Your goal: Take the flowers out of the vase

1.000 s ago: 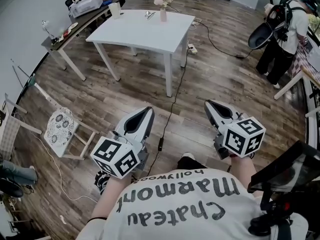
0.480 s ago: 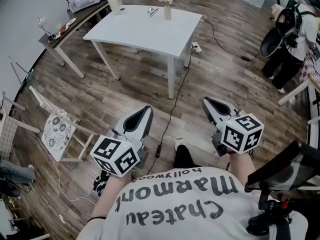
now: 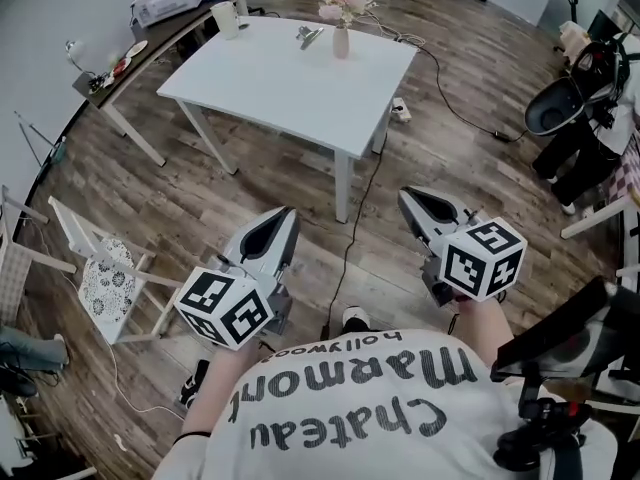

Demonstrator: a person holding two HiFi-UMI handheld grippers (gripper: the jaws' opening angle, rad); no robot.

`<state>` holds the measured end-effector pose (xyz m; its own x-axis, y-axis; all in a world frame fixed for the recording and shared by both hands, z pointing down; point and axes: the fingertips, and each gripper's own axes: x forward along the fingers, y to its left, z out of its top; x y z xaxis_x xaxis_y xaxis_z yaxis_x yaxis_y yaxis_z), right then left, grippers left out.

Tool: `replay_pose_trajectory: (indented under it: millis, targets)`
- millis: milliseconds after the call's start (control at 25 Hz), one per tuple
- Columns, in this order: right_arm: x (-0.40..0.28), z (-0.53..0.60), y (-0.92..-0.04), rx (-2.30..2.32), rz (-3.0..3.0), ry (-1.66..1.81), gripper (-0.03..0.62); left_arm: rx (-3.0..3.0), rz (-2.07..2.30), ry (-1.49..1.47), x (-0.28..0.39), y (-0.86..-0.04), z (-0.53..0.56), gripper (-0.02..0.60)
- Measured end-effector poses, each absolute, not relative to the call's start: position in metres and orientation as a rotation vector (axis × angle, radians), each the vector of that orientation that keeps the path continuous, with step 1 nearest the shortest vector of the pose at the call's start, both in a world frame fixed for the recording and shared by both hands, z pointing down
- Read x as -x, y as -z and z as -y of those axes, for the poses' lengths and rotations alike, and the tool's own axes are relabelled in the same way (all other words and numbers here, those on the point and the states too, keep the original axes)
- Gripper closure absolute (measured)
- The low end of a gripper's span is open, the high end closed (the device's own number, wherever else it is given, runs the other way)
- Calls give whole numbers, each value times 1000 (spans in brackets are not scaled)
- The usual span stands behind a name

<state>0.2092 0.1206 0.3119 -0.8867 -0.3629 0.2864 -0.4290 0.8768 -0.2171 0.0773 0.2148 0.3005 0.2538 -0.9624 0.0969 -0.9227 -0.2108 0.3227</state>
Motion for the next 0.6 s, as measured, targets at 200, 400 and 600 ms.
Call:
replay_pose_trajectory:
  millis: [200, 400, 600]
  targets:
    - [-195, -73, -316, -579, 2802, -400, 580, -2202, 1747, 188, -64, -304, -164, 580]
    - [-192, -41, -323, -562, 2792, -417, 580, -2187, 1732, 196, -62, -309, -126, 580]
    - [-192, -27, -332, -522, 2787, -435, 580, -2190, 1719, 202, -67, -311, -99, 580]
